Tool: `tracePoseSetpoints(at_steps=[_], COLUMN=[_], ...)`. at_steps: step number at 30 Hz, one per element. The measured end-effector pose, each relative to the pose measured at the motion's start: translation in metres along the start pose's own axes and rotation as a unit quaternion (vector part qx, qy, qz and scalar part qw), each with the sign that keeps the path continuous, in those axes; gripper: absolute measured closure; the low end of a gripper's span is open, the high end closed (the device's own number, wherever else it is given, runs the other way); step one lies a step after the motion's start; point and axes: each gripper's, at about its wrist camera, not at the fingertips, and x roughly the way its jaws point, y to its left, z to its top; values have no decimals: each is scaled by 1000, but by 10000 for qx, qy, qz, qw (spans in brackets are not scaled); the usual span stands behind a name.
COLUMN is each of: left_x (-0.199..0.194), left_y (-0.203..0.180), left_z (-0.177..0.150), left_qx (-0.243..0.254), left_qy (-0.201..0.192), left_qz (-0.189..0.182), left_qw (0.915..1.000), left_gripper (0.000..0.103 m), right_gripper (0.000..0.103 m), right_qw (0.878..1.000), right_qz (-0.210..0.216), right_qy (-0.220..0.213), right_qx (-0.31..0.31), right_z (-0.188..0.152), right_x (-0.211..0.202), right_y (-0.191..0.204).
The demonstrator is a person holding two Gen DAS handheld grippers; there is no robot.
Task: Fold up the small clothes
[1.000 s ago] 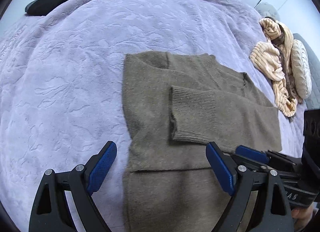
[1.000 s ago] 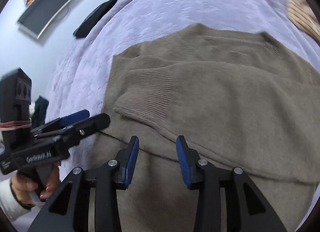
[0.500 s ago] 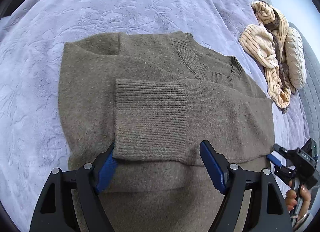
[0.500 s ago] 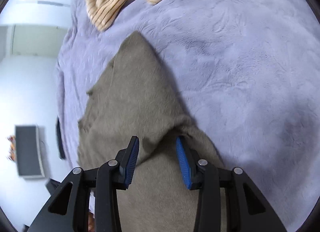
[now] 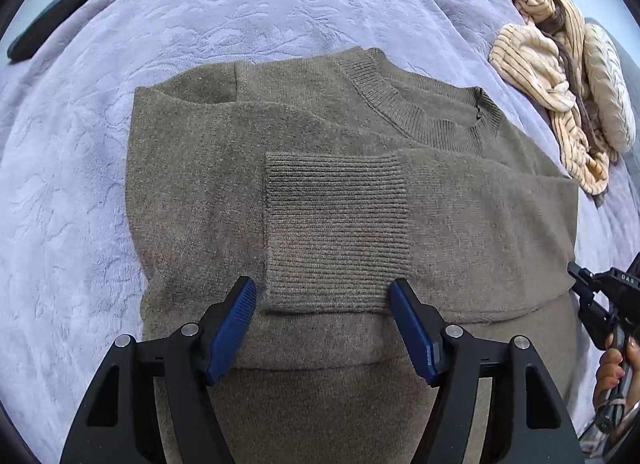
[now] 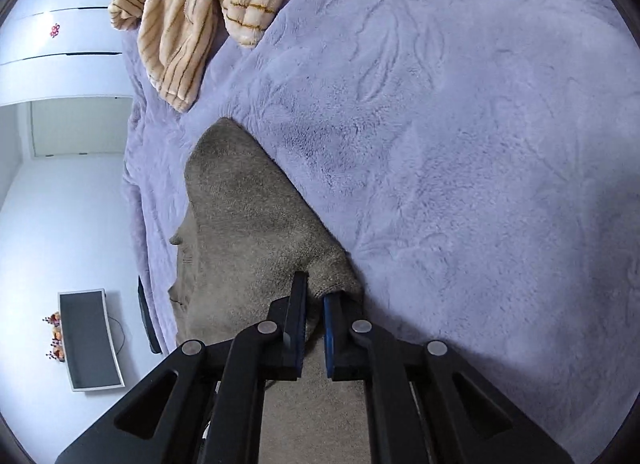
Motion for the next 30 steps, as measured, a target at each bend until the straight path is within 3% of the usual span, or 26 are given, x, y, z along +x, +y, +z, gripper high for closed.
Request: tracePoseSetpoints(at_steps=[7,11,15,18,21,26,30], left_x=[-23,-33,-25,-7,5,4,4], left_y=[21,26,19,13,11,5,8], left_z=[0,7,19,26,24,18,15], left_qx=[-263,-272,-109,-75,38,349,346], left_qy=[-62,-198,-247,-133,1,41,51], left_qz=[-266,-403,-85,335,516,596,560], left_qw=[9993,9986,9996,9993,9987,9976,9978], left_gripper=[32,32,32,32,32,32,32], right_gripper=[87,83,83,83,83,83,83], right_qw=[9994,9967,9914,9836,9715,9701,9779], right_qz=[-57,-365,-287,-170,-142,-118,-118], right_qy=[169,145,274,611,1089,1755,1626], right_qx=[-287,-708,-1248,-1691,-2100,-1672,-1311], right_z=[-7,-21,-41,-55,-75,-103,-106], right_x=[-18,-33,-34,-15,17,62,69], right_y=[13,29,57,83,107,107,97])
